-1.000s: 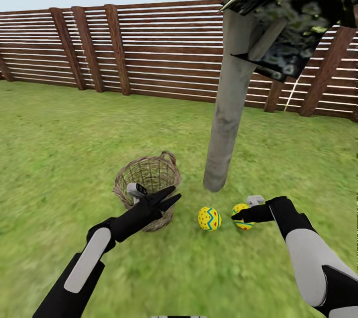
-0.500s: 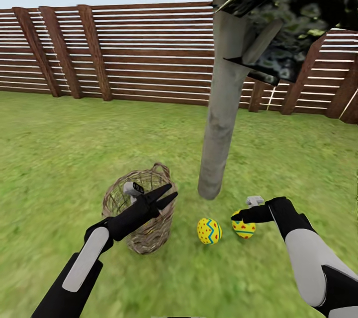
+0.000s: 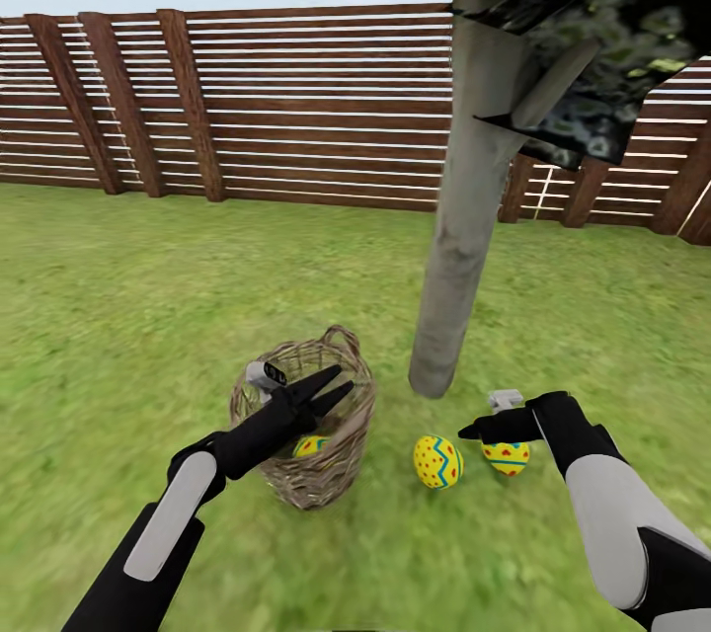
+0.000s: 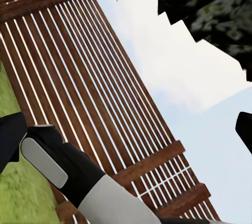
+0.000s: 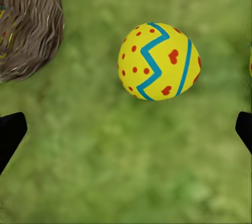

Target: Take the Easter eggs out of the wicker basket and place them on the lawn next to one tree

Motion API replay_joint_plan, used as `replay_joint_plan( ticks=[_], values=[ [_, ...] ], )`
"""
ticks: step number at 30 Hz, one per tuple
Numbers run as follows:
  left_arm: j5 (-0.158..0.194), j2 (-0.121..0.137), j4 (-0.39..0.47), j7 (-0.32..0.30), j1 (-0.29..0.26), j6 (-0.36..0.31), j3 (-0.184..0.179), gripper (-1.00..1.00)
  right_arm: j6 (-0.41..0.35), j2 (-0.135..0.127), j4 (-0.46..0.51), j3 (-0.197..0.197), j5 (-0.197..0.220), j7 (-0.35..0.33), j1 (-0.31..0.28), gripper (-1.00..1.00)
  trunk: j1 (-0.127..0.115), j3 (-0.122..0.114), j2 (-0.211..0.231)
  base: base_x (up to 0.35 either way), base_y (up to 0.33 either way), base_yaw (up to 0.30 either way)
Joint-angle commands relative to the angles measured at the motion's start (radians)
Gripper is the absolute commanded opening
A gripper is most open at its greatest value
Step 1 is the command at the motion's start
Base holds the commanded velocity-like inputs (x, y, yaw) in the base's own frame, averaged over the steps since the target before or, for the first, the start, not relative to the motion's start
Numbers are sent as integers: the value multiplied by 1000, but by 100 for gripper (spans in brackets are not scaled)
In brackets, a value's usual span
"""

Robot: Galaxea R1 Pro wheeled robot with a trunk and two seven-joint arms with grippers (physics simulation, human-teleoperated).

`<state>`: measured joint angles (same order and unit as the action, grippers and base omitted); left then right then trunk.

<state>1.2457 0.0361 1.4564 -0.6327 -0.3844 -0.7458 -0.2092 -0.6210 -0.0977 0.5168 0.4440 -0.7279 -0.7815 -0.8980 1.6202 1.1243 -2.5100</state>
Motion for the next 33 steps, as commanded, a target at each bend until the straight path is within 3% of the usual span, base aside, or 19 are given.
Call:
replay_joint_plan(
  ticks=[1, 19, 25, 30, 33],
  values=[
    [8, 1, -1, 1, -1, -6, -1, 100, -3, 1, 2, 7, -10, -9, -1, 100, 0, 1, 0, 0, 239, 4],
    [8, -1, -4, 1, 1, -1, -1, 100, -46, 3, 22, 4, -21, -8, -1, 100, 0, 4, 0, 0, 20, 249],
    [6, -1, -4, 1, 1, 0, 1, 100, -188, 17, 222, 4, -16, -18, -1, 100, 0, 4, 0, 0, 0, 292],
    [6, -1, -5, 1, 1, 1, 1, 100, -269, 27, 335, 2, -16, -81, -1, 100, 0, 4, 0, 0, 0, 292],
    [6, -1, -7, 1, 1, 3, 1, 100, -352, 34, 391, -62, -9, -102, -1, 100, 0, 4, 0, 0, 0, 291]
  ],
)
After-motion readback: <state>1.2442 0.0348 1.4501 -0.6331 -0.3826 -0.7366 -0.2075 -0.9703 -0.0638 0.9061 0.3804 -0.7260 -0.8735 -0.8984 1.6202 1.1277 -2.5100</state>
